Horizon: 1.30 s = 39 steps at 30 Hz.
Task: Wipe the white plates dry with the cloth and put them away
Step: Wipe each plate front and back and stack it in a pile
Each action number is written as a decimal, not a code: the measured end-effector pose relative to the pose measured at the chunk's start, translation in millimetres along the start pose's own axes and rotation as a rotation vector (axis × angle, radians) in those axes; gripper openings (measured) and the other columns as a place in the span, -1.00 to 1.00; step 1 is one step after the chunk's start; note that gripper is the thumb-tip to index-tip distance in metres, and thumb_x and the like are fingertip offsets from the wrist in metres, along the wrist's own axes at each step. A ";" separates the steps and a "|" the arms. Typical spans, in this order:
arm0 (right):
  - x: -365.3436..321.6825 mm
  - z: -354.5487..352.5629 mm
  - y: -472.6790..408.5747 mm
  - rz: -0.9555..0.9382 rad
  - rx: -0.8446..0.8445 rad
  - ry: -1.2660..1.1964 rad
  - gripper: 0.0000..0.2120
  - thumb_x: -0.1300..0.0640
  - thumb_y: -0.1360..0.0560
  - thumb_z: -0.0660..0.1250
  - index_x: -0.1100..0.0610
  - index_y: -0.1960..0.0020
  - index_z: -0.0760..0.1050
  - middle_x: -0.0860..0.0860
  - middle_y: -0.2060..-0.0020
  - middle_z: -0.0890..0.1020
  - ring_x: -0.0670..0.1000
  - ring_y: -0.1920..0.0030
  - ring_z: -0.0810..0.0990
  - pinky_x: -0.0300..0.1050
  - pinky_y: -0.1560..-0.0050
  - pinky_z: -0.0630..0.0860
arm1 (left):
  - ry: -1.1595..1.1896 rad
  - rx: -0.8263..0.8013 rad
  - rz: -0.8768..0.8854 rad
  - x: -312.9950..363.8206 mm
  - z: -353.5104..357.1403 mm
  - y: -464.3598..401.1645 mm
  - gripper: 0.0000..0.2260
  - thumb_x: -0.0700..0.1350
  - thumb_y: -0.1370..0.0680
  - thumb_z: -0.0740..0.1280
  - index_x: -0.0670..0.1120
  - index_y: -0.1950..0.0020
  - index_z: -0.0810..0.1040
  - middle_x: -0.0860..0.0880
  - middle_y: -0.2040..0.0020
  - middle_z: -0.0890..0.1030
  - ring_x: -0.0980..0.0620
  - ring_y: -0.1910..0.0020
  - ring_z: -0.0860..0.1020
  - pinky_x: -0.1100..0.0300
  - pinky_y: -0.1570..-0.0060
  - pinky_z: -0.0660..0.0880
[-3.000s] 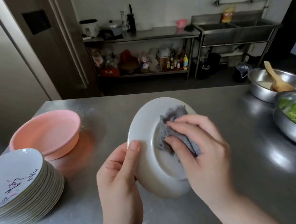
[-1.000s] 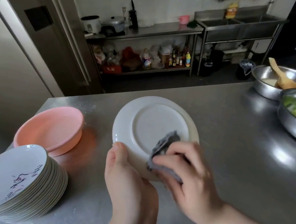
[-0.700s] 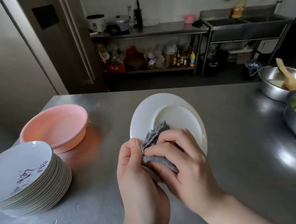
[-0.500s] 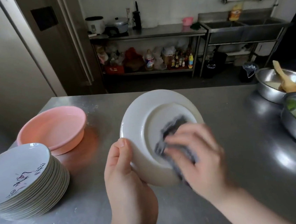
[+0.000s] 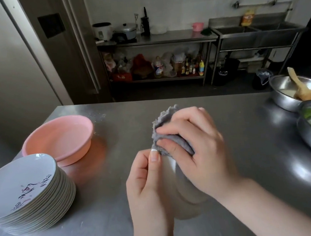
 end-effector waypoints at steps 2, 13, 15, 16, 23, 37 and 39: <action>14.2 2.2 -8.6 0.100 -0.052 -0.053 -0.89 0.10 -0.52 0.36 0.12 0.04 0.61 -0.03 0.07 0.53 -0.03 0.01 0.53 -0.19 -0.01 0.46 | 0.010 0.017 0.003 -0.2 -4.9 -0.1 -0.80 0.05 -0.46 0.33 -0.04 0.28 0.57 0.00 0.38 0.47 0.08 0.37 0.36 0.29 0.42 0.31; 80.4 -6.0 75.8 0.641 0.265 -0.190 -0.92 0.07 -0.52 0.33 -0.04 0.13 0.45 -0.01 0.13 0.54 -0.13 0.10 0.54 -0.39 0.09 0.37 | 0.291 0.229 -0.112 -17.6 -38.5 -18.2 -0.75 -0.05 -0.61 0.22 -0.07 0.09 0.66 -0.03 0.15 0.69 0.09 0.20 0.64 0.26 0.23 0.60; 62.4 3.9 89.3 0.569 0.272 -0.206 -0.95 0.03 -0.48 0.30 -0.09 0.11 0.42 -0.14 0.09 0.50 -0.18 0.03 0.52 -0.43 0.01 0.35 | 0.276 0.298 -0.153 -25.8 -47.4 -23.4 -0.75 -0.06 -0.64 0.19 -0.06 0.07 0.64 0.03 0.17 0.69 0.13 0.19 0.64 0.22 0.19 0.59; 54.6 9.8 94.2 0.524 0.246 -0.210 -0.95 0.04 -0.48 0.29 -0.08 0.10 0.43 -0.16 0.07 0.48 -0.18 0.00 0.52 -0.42 -0.04 0.35 | 0.268 0.325 -0.176 -29.4 -52.1 -26.1 -0.76 -0.07 -0.65 0.20 -0.06 0.08 0.62 0.06 0.18 0.68 0.15 0.20 0.64 0.19 0.14 0.57; 69.7 24.7 101.6 0.531 0.060 -0.269 -0.91 0.18 -0.47 0.36 0.00 0.10 0.52 -0.17 0.06 0.49 -0.09 -0.02 0.55 -0.33 -0.06 0.41 | 0.231 0.372 -0.303 -62.8 -69.4 -34.9 -0.81 -0.08 -0.64 0.24 -0.08 0.08 0.60 0.09 0.21 0.68 0.17 0.20 0.62 0.18 0.02 0.51; 130.6 -16.1 151.8 0.821 0.200 -0.119 -0.77 0.29 -0.46 0.41 -0.05 0.15 0.52 -0.15 0.11 0.55 -0.16 0.07 0.57 -0.49 0.09 0.37 | -1.041 -0.285 0.781 -60.8 5.0 -77.0 -0.92 -0.18 -0.52 0.36 -0.11 0.10 0.65 0.15 0.30 0.60 0.12 0.30 0.54 0.41 0.33 0.39; 133.2 -16.9 153.1 0.824 0.213 -0.111 -0.79 0.24 -0.47 0.42 -0.06 0.16 0.51 -0.15 0.11 0.56 -0.17 0.09 0.57 -0.50 0.10 0.37 | -1.111 -0.420 0.862 -82.8 15.9 -86.9 -0.81 -0.15 -0.54 0.30 -0.17 0.11 0.69 0.02 0.24 0.69 0.02 0.30 0.64 0.24 0.40 0.53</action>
Point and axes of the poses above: each hand's wrist, its own y-axis away from the middle knuckle, its own z-axis out of the palm, x = y × z, the point moved 9 cm from there along -y, towards the middle knuckle
